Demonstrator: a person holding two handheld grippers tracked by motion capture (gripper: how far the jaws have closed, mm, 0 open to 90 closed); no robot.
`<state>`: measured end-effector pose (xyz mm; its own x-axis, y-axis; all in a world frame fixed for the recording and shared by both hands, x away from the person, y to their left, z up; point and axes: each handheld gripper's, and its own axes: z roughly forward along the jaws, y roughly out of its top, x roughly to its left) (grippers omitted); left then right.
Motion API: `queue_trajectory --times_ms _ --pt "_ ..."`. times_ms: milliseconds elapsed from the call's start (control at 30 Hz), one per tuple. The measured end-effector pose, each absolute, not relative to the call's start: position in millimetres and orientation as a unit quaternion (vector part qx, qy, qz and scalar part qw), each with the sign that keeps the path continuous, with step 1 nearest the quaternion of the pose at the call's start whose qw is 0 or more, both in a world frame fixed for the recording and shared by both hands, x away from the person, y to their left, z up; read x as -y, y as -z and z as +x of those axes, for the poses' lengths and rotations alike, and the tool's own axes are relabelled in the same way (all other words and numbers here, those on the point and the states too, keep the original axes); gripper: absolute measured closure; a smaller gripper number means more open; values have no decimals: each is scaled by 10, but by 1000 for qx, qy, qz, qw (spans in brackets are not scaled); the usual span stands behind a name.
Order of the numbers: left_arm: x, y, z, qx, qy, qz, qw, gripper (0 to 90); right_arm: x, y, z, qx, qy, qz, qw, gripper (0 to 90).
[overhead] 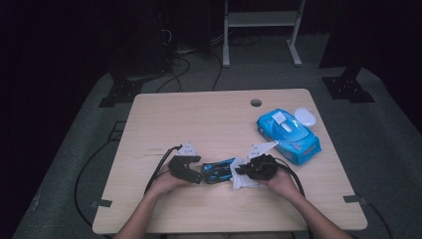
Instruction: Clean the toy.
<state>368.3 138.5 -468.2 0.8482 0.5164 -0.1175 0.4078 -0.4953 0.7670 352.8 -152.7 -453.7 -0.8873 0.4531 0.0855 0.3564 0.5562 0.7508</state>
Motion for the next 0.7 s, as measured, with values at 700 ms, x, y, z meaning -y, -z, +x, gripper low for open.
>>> queue_trajectory --times_ms 700 --pt "-1378 4684 3677 -276 -59 862 421 166 1519 4604 3408 -875 -425 216 86 863"
